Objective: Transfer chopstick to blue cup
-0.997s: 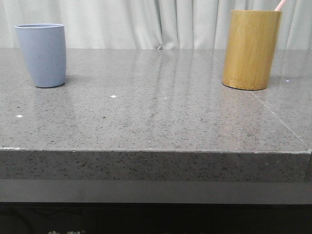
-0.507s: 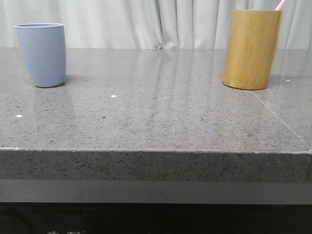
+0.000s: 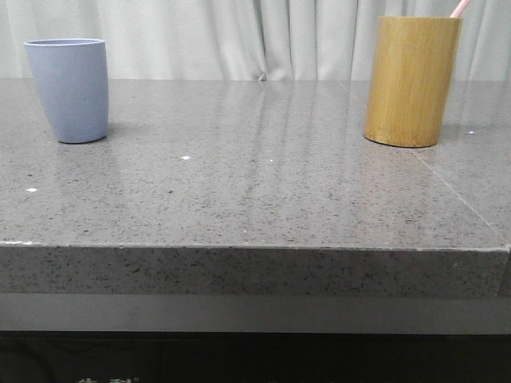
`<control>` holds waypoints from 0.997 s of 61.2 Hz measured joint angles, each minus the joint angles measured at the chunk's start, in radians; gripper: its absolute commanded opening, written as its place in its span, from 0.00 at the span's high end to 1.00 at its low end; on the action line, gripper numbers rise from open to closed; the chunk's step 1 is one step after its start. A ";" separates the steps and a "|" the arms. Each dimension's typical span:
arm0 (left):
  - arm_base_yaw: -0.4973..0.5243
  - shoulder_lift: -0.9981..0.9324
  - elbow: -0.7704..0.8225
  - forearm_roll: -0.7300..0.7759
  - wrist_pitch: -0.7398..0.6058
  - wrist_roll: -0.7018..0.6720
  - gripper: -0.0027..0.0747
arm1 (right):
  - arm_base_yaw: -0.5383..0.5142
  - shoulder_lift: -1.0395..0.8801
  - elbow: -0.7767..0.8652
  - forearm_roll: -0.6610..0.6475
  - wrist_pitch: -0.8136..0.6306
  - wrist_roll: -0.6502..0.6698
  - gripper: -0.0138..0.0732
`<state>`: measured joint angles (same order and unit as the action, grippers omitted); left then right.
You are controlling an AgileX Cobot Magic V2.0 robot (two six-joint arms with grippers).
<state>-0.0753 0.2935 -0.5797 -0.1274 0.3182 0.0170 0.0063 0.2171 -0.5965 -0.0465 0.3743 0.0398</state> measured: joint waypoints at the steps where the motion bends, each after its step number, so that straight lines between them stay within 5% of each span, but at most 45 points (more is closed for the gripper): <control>1: 0.000 0.014 -0.014 0.000 0.012 0.000 0.99 | 0.000 0.011 -0.012 0.000 0.012 0.000 0.98; 15: 0.000 0.229 -0.073 0.000 0.146 0.000 0.99 | 0.000 0.187 -0.089 -0.002 0.174 0.000 0.98; 40: 0.000 0.440 -0.073 0.018 0.167 0.000 0.97 | 0.000 0.355 -0.089 -0.002 0.259 0.000 0.97; 46: 0.000 0.449 -0.073 0.034 0.167 0.000 0.80 | 0.000 0.357 -0.089 -0.002 0.266 0.000 0.83; 55: 0.000 0.450 -0.073 0.043 0.143 0.000 0.35 | 0.000 0.357 -0.089 -0.002 0.268 0.000 0.46; 61: 0.000 0.450 -0.078 0.045 0.124 0.000 0.23 | 0.000 0.357 -0.089 -0.002 0.268 0.000 0.32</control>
<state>-0.0753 0.7432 -0.6576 -0.0825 0.4425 0.0170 0.0063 0.5738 -0.6854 -0.0488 0.6419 0.0398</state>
